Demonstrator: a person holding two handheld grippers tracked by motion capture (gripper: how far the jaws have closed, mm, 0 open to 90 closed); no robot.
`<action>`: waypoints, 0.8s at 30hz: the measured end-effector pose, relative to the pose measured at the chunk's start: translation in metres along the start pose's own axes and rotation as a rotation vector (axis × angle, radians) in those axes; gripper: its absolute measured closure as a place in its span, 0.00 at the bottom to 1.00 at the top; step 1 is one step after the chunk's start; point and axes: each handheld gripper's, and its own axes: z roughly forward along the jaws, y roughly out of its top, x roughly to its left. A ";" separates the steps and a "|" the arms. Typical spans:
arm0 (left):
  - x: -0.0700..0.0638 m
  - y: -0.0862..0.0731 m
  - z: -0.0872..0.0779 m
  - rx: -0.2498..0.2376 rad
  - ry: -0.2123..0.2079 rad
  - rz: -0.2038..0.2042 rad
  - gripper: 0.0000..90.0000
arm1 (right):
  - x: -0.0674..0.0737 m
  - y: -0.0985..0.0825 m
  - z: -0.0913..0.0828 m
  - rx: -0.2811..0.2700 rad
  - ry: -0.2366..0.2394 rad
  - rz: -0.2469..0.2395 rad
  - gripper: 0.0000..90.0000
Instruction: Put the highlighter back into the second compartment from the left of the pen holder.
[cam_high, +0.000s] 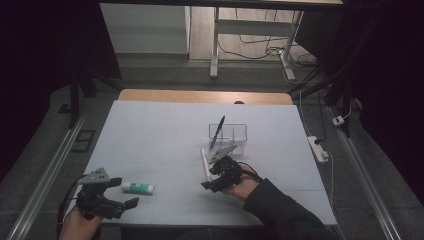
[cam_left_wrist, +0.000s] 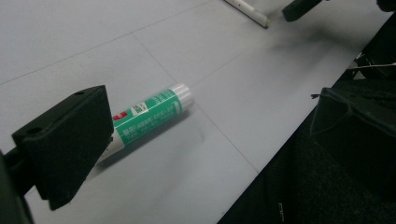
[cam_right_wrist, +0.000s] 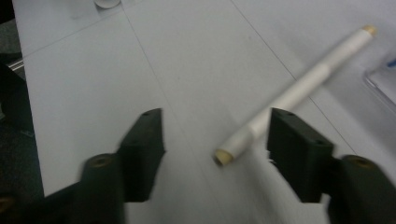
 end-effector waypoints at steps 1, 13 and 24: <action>0.000 0.000 0.000 0.000 0.000 0.001 0.00 | 0.000 0.002 0.003 0.000 0.012 -0.003 0.56; 0.000 0.000 0.000 0.004 -0.001 0.008 0.00 | -0.004 0.012 0.030 0.096 0.019 -0.077 1.00; -0.001 0.000 0.000 0.003 -0.002 0.009 0.00 | -0.015 0.000 0.024 0.125 0.012 -0.054 0.99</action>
